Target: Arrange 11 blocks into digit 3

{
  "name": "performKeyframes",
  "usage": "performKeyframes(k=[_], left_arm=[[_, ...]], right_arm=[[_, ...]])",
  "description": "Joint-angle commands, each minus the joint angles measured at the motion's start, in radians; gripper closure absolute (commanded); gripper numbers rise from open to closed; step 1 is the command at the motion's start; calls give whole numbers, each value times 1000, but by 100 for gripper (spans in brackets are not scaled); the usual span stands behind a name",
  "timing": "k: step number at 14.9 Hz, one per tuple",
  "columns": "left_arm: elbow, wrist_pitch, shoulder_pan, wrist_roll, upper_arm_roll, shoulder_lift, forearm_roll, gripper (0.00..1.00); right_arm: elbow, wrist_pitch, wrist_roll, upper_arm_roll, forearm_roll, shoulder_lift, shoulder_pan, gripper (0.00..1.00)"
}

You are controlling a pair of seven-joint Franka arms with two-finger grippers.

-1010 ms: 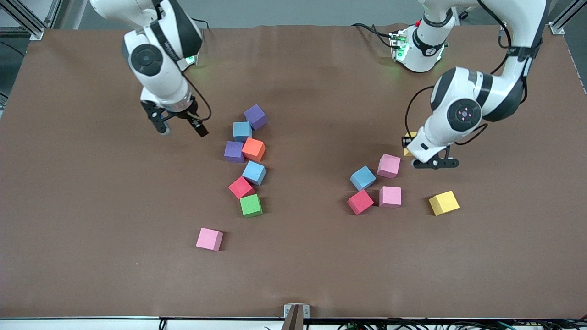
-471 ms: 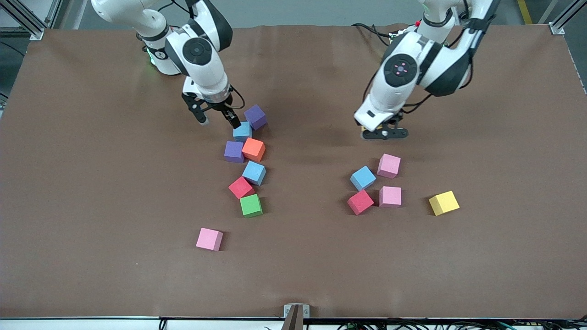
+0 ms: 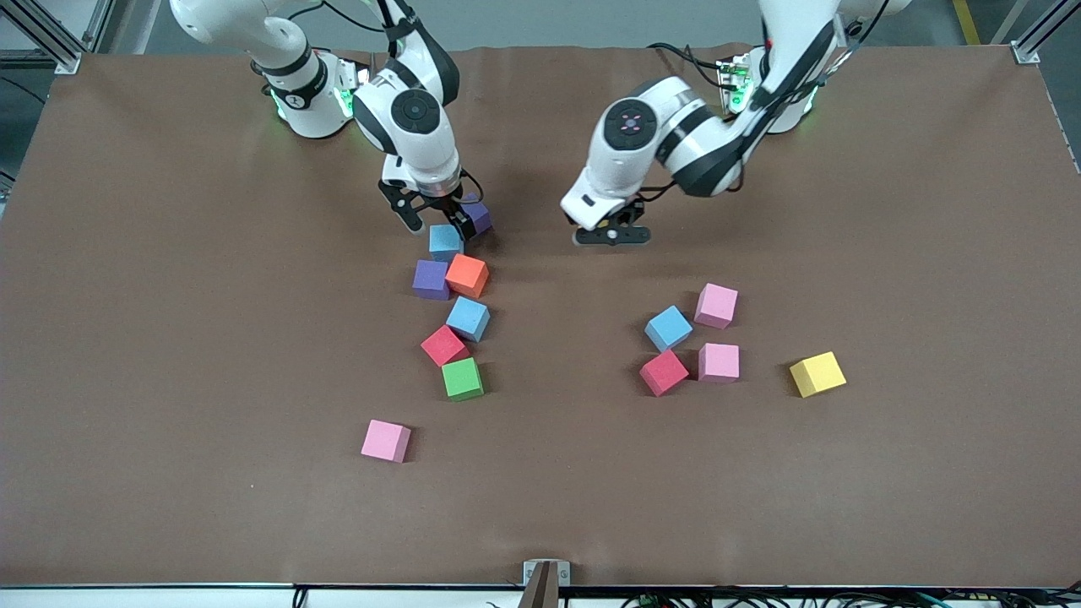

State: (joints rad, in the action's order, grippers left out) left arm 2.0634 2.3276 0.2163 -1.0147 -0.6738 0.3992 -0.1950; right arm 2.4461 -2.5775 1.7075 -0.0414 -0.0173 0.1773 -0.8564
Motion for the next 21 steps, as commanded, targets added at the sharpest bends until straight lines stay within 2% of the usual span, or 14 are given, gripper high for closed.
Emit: performKeyframes(k=[1, 3, 5, 7, 13, 16, 17, 18, 19, 20, 21], left_arm=[[-176, -11, 83, -172, 2, 199, -147, 73], [-251, -11, 123, -247, 3, 288, -226, 74], [-299, -13, 168, -287, 11, 334, -248, 74], [-312, -17, 218, -289, 55, 334, -248, 74], [-305, -45, 278, -282, 82, 336, -257, 74], [-304, -65, 278, -280, 85, 331, -271, 74], [-305, -73, 275, -280, 85, 330, -271, 68], [-308, -82, 270, -280, 85, 326, -271, 46], [-309, -108, 265, -280, 85, 319, -271, 12], [-310, -144, 262, -275, 83, 299, -271, 1], [-309, -172, 261, -269, 82, 273, -271, 1]], right_arm=[[7, -3, 20, -8, -1, -4, -23, 0], [5, -6, 43, -8, -1, 8, -33, 2], [4, -6, 44, -8, -1, 19, -39, 6], [4, -12, 55, -8, -1, 25, -50, 13], [4, -16, 81, -8, -1, 28, -70, 27], [2, -16, 83, -8, -1, 34, -75, 46], [2, -16, 83, -9, -1, 37, -75, 57], [2, -16, 87, -8, -1, 42, -75, 69], [1, -16, 107, -9, -1, 45, -73, 78], [-1, -16, 128, -9, -1, 48, -72, 87], [-3, -16, 141, -11, -1, 50, -72, 93]])
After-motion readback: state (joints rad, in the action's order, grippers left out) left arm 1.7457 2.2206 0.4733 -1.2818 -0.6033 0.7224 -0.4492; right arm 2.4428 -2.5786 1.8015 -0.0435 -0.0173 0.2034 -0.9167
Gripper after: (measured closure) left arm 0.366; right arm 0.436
